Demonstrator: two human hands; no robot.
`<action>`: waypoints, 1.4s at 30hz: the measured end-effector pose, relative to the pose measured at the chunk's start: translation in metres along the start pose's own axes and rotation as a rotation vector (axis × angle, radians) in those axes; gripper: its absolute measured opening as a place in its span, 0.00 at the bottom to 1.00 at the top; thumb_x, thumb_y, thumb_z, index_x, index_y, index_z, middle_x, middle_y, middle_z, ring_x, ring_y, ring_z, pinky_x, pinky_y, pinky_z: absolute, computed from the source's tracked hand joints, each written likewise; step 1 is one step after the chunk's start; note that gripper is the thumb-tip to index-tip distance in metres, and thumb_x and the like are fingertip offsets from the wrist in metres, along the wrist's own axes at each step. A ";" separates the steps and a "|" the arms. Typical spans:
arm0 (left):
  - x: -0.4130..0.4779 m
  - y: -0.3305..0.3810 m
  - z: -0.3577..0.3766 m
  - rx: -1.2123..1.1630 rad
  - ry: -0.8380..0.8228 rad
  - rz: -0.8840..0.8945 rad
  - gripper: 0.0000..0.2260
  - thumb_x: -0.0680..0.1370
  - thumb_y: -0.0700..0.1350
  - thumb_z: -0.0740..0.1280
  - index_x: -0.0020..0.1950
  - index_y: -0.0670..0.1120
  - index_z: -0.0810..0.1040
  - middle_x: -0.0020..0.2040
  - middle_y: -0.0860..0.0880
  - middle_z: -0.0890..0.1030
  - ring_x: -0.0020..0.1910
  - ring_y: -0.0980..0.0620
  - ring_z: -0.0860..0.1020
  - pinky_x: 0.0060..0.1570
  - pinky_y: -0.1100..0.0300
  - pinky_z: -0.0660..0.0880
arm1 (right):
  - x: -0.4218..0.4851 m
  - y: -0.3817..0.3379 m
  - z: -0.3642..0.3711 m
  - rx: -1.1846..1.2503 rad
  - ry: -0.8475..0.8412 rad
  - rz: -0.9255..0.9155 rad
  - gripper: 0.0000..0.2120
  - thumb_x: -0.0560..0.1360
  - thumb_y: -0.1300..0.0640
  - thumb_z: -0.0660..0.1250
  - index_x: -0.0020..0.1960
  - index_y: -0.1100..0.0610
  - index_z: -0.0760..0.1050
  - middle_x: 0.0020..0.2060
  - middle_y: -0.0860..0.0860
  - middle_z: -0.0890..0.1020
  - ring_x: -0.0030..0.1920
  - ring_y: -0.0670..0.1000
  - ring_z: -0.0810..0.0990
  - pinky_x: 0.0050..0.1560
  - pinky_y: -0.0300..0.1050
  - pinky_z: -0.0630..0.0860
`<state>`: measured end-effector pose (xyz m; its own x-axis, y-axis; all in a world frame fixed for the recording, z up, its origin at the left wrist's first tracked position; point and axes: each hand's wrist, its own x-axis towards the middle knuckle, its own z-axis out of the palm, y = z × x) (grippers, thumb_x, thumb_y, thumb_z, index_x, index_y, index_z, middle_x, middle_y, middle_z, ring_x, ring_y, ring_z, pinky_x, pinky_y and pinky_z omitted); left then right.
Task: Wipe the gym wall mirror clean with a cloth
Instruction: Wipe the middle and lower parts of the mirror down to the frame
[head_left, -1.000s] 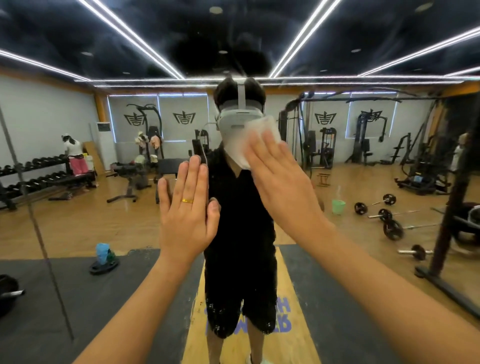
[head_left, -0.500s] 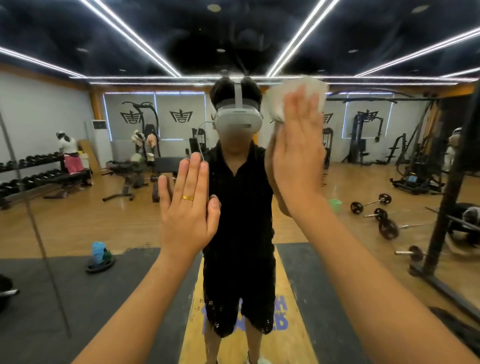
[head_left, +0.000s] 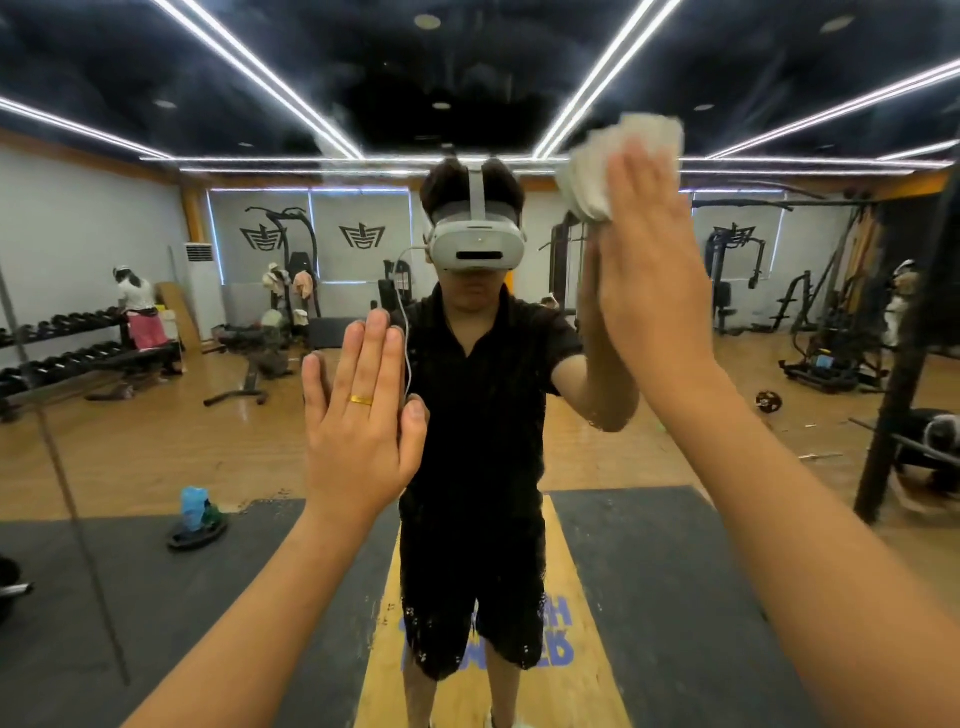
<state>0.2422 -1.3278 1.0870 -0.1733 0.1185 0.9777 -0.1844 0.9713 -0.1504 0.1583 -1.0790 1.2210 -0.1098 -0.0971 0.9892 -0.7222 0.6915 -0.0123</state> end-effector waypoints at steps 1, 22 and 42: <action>0.000 0.000 0.000 0.002 0.000 -0.001 0.27 0.86 0.50 0.50 0.84 0.41 0.56 0.84 0.42 0.56 0.83 0.43 0.56 0.78 0.34 0.53 | -0.016 0.011 0.000 0.003 0.002 0.060 0.28 0.87 0.59 0.53 0.83 0.47 0.47 0.83 0.50 0.53 0.83 0.51 0.49 0.82 0.57 0.57; 0.010 0.038 0.007 -0.020 -0.013 -0.071 0.29 0.85 0.50 0.52 0.84 0.40 0.54 0.84 0.42 0.53 0.83 0.42 0.53 0.79 0.34 0.50 | 0.007 0.008 -0.002 0.102 0.203 0.127 0.23 0.84 0.59 0.57 0.78 0.62 0.67 0.77 0.58 0.69 0.78 0.59 0.66 0.76 0.62 0.67; 0.012 0.038 0.007 0.001 0.034 -0.061 0.30 0.83 0.50 0.52 0.83 0.39 0.55 0.83 0.40 0.55 0.83 0.41 0.55 0.79 0.35 0.49 | 0.013 0.056 -0.020 -0.020 -0.152 -0.478 0.26 0.83 0.63 0.65 0.80 0.60 0.64 0.79 0.57 0.66 0.80 0.57 0.61 0.81 0.53 0.52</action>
<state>0.2266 -1.2906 1.0924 -0.1286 0.0661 0.9895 -0.1943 0.9768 -0.0905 0.1300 -1.0275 1.2365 0.1303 -0.5086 0.8511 -0.7031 0.5579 0.4410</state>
